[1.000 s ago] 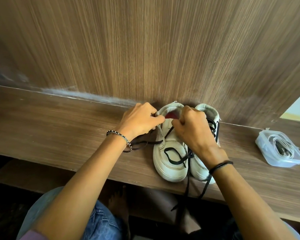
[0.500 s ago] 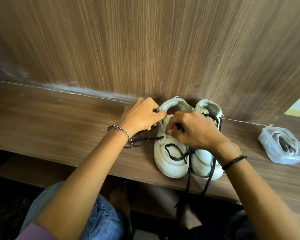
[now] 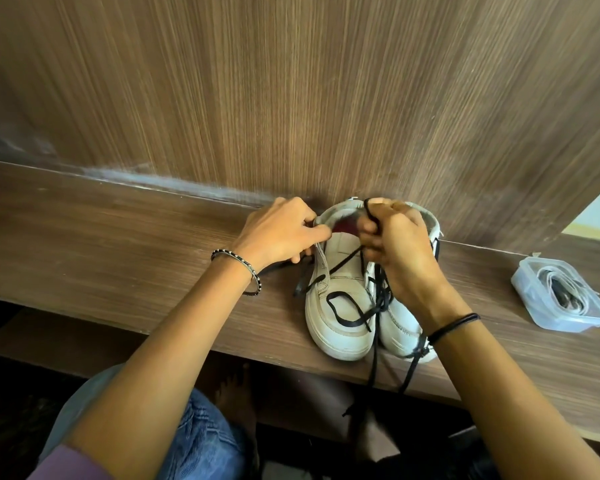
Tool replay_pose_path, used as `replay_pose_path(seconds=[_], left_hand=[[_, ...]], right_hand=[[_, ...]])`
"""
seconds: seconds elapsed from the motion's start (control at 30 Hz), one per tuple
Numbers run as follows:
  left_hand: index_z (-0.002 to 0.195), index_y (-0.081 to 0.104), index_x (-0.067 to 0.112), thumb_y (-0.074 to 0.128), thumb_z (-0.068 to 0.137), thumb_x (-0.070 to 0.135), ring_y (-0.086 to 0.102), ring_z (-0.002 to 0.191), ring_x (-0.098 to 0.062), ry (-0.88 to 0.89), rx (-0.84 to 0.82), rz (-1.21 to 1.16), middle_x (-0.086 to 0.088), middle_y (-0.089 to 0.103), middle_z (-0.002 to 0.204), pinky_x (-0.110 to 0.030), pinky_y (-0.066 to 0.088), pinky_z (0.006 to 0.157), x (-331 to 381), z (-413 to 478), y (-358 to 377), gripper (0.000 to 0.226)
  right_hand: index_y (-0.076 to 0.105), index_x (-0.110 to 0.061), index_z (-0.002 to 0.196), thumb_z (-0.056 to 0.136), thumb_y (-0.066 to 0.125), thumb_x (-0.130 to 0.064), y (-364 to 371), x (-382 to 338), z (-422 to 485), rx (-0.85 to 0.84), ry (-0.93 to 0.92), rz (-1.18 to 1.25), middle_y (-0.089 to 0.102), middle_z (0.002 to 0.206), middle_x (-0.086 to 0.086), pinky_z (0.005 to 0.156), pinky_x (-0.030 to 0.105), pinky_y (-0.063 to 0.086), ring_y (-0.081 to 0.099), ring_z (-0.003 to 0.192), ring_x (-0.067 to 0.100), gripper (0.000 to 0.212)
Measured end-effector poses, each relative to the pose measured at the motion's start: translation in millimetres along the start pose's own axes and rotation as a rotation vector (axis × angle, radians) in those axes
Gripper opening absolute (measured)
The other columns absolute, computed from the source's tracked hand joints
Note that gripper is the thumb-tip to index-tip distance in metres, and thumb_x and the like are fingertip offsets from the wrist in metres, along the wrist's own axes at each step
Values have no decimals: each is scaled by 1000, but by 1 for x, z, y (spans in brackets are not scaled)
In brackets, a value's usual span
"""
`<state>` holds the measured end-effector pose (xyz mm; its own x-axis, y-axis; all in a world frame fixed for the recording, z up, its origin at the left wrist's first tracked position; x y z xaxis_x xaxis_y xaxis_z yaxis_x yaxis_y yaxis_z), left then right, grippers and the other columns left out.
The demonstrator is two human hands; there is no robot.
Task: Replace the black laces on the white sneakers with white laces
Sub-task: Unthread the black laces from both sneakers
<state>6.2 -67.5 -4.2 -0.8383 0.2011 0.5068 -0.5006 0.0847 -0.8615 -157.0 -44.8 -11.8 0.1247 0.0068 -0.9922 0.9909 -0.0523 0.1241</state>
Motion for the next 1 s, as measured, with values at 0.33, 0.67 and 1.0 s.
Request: replay_pose_path(seconds=[0.33,0.67,1.0], left_hand=[[74,69,19,56,96,43,63,52,-5,2,2,29,13,62,45,-25,31,53,1,-2,-2,35],[75,68,20,55,98,48,63,54,-4,17,10,43,1,68,53,-27,35,56,2,0,-2,38],[81,75,22,58,94,46,69,56,-4,28,10,13,10,72,61,-26,51,65,-1,3,1,32]], right_hand=[[78,-24,100,88,77,-22,12,-4,-11,-555,-309,-1185,66,104,-14,85,13,48,62,98,2,12],[61,-18,101,99,53,-21,0,-11,-9,142,-363,-886,72,89,3,70,43,57,68,80,24,9],[59,-15,81,105,41,-12,-13,-25,-9,115,-39,353,61,65,4,47,23,37,53,50,17,30]])
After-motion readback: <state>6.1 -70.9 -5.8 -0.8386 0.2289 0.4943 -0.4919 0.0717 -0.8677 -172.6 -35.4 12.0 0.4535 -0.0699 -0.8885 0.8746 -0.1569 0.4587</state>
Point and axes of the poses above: each hand's wrist, its own z-axis towards the middle knuckle, its own y-axis out of the palm, x = y × z, the point moved 6 cm from there along z, towards the middle knuckle
